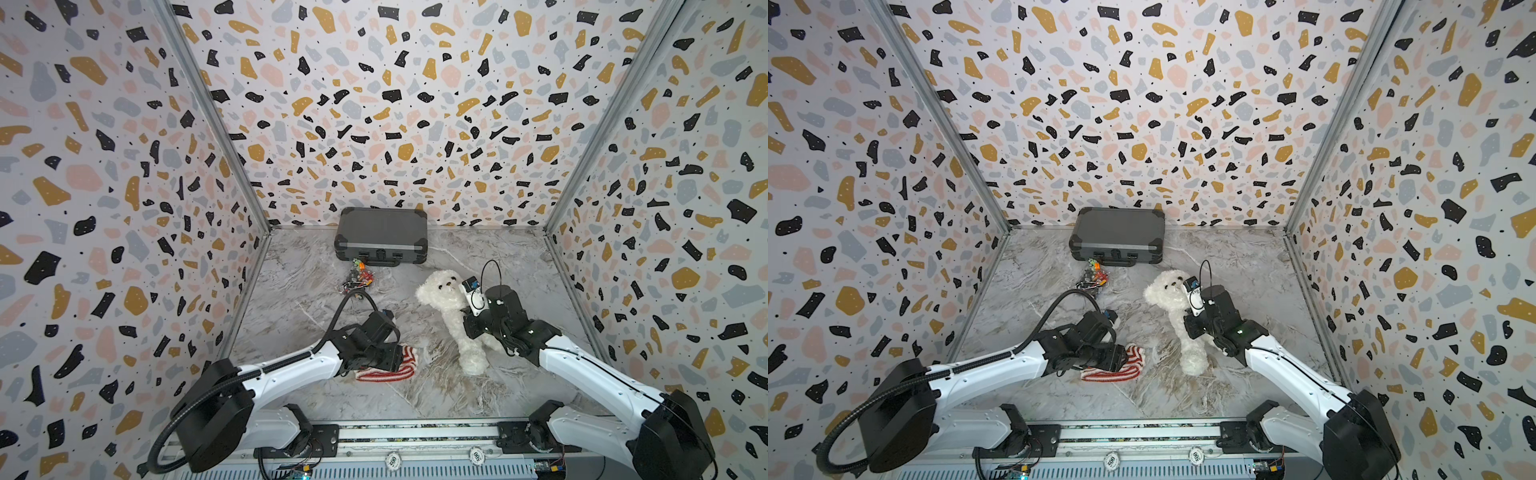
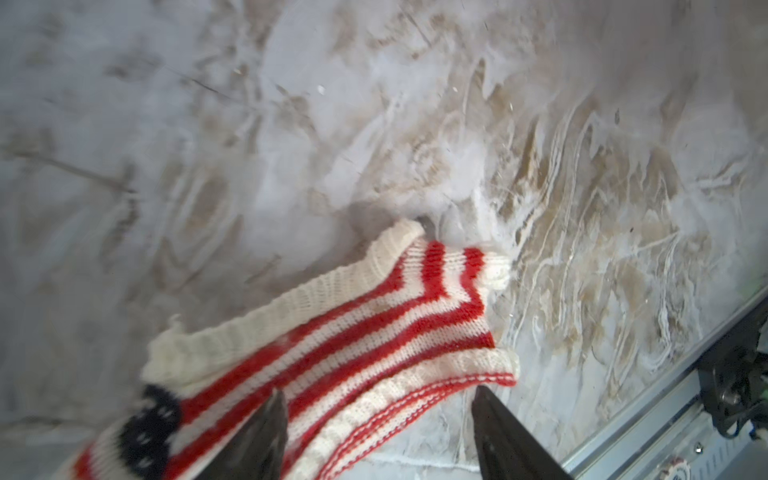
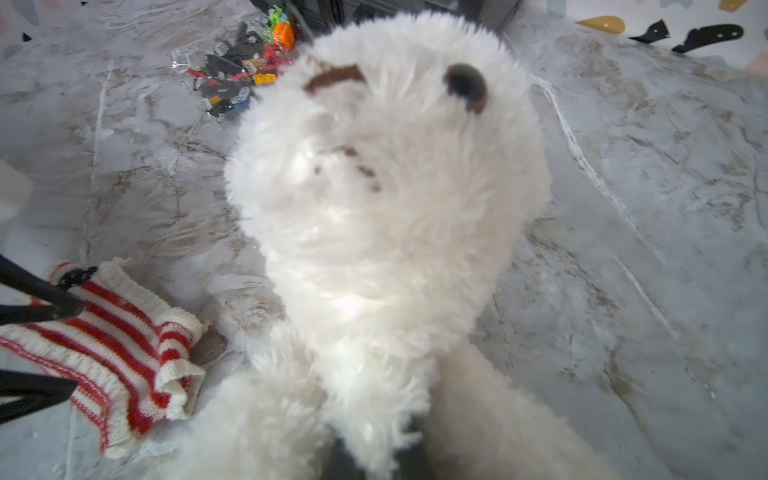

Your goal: Dress the teddy bear

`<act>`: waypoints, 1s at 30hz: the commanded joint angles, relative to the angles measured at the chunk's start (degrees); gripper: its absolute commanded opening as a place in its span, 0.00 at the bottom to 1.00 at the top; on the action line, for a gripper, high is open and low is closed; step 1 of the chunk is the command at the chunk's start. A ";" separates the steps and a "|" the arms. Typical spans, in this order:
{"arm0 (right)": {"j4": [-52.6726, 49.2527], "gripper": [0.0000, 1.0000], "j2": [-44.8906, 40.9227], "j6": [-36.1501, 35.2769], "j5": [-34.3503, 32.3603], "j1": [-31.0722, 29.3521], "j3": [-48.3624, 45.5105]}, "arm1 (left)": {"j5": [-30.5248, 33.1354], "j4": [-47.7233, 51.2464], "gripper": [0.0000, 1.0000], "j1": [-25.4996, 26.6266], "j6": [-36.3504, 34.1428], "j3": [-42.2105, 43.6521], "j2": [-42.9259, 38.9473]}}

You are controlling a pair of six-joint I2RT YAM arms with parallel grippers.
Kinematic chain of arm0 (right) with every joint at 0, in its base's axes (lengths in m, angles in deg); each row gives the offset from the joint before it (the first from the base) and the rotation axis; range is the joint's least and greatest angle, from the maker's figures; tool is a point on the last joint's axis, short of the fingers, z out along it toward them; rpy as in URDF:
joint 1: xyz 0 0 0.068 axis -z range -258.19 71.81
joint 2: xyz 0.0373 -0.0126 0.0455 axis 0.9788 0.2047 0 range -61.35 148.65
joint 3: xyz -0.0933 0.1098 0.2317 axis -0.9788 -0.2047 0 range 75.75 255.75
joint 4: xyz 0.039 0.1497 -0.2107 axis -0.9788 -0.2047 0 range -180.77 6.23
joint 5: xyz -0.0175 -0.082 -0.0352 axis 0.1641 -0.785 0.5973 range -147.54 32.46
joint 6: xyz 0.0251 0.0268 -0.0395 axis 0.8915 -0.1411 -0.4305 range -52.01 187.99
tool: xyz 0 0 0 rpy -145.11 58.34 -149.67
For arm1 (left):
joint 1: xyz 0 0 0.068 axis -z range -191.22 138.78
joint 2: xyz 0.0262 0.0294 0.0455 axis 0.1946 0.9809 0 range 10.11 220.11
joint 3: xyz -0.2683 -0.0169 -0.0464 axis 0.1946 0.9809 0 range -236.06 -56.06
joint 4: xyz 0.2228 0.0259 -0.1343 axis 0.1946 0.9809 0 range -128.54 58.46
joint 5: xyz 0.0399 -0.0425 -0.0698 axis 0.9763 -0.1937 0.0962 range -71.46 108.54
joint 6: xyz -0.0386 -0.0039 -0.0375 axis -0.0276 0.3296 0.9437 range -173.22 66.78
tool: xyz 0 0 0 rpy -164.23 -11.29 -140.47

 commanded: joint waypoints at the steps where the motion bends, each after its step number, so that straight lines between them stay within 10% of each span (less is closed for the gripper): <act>1: 1.44 0.00 -2.77 1.06 2.14 1.86 0.03 | -4.57 -3.65 0.70 2.39 -2.67 -2.33 4.12; 14: 0.63 0.00 -4.04 0.94 3.02 3.14 -0.60 | -1.14 -6.49 0.67 2.05 -5.54 -5.92 13.84; 30: -0.30 0.00 -3.41 0.81 4.03 2.79 0.45 | 1.66 -15.34 0.65 -12.98 -0.54 -3.72 13.43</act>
